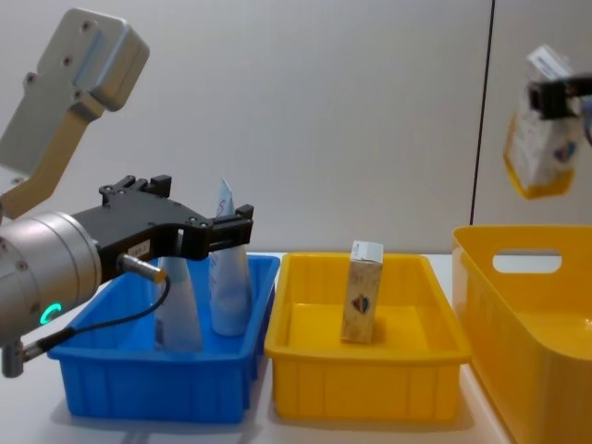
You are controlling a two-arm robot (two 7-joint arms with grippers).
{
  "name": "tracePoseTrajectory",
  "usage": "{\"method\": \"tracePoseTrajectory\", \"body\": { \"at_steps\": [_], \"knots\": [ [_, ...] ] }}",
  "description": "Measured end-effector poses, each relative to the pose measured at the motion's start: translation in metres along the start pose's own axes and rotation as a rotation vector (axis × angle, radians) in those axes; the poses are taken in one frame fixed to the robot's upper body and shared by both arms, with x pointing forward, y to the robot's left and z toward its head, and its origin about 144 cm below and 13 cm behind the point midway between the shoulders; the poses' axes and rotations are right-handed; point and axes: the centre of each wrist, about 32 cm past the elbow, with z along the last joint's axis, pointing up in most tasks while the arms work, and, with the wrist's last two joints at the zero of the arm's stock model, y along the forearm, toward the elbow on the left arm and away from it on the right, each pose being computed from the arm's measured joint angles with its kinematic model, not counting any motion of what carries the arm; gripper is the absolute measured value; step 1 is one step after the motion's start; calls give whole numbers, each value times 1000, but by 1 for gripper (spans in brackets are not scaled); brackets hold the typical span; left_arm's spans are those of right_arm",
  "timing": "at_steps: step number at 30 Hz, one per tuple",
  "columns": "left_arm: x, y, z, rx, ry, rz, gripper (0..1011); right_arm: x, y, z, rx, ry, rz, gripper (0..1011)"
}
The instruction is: Bimanual collaborative sorting of washing and personal care products
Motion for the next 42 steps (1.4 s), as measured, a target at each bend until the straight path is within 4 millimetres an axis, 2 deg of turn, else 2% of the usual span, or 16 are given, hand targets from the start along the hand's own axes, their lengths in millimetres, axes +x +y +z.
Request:
{"method": "tracePoseTrajectory", "body": {
  "at_steps": [9, 41, 42],
  "knots": [
    [0, 0, 0, 0, 0, 0, 1001, 13, 6, -8, -70, -16, -30, 327],
    [0, 0, 0, 0, 0, 0, 1001, 21, 25, -15, -196, -45, -43, 325],
    [0, 0, 0, 0, 0, 0, 1001, 22, 25, -15, -198, -46, -44, 351]
  ]
}}
